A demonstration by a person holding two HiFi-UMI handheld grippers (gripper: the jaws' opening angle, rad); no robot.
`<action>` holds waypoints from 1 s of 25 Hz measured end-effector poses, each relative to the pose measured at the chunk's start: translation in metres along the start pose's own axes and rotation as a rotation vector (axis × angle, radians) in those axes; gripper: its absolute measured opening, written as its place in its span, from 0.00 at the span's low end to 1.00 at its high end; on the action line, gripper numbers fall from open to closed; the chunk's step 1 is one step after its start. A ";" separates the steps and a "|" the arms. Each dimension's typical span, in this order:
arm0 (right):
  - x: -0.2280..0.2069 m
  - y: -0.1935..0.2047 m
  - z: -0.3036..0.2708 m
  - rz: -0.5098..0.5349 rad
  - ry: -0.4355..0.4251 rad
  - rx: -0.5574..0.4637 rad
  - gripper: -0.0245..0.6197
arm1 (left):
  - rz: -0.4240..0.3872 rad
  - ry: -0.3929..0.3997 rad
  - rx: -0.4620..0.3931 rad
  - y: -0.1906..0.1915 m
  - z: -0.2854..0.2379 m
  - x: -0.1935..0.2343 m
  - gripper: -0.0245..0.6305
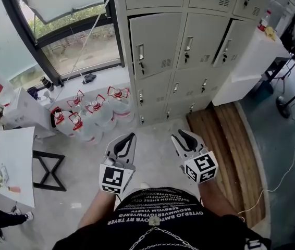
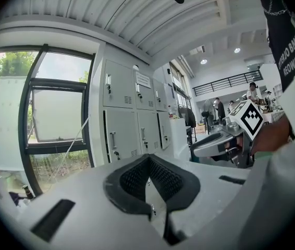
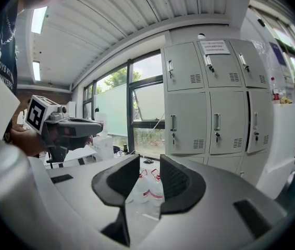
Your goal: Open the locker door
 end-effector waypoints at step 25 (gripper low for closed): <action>0.028 -0.006 -0.071 0.005 -0.050 0.017 0.19 | 0.043 -0.041 0.037 0.036 0.010 0.061 0.03</action>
Point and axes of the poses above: the fingertips, and each gripper's own axes: z backward along the fingers, x to its left, y out of its underside, the point moved 5 cm from there along z, backward along the fingers, and after that the axes turned 4 degrees about -z, right-handed, at the moved point
